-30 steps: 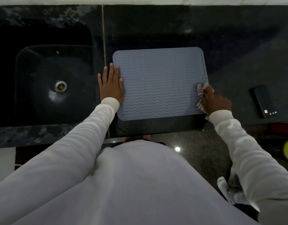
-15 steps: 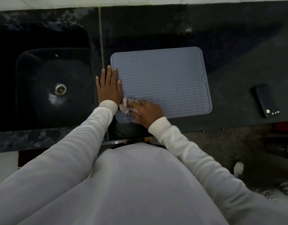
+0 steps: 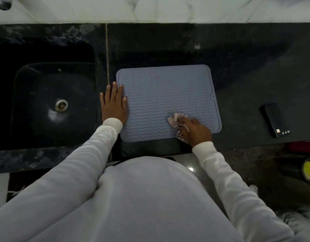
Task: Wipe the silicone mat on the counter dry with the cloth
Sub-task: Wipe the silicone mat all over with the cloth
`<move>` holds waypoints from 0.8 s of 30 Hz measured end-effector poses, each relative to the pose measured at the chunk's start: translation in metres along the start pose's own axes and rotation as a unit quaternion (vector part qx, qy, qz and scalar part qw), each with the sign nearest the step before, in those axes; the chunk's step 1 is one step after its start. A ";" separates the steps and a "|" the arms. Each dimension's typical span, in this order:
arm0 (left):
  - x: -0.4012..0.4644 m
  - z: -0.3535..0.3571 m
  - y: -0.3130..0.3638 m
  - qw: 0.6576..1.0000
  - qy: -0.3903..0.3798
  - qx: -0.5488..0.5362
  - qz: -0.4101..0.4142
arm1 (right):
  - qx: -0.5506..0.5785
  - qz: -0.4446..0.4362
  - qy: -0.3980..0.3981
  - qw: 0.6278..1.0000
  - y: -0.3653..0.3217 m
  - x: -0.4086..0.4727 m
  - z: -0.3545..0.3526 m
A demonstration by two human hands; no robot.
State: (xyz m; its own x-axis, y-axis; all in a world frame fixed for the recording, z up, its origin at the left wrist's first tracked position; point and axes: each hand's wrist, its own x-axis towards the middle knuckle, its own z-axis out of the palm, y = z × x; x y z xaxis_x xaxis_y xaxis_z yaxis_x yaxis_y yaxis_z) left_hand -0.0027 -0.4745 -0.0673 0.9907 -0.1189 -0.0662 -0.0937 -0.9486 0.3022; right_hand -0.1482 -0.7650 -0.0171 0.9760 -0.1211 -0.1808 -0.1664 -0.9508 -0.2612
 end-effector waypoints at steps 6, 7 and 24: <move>0.000 0.002 -0.001 1.000 -0.001 -0.008 0.004 | -0.030 0.115 -0.025 0.993 0.069 -0.001 -0.022; 0.000 0.002 -0.001 1.000 -0.003 -0.009 0.005 | -0.031 0.131 -0.019 0.991 0.077 -0.001 -0.024; -0.008 0.001 0.003 1.000 0.007 -0.016 -0.005 | 0.109 -0.088 0.070 0.988 -0.036 0.010 -0.044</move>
State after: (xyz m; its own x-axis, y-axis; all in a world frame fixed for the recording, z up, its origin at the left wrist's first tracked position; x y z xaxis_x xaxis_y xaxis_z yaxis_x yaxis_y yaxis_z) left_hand -0.0108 -0.4767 -0.0666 0.9930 -0.1041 -0.0557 -0.0799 -0.9400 0.3316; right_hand -0.1260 -0.7444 0.0323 0.9998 -0.0127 0.0152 -0.0039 -0.8790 -0.4769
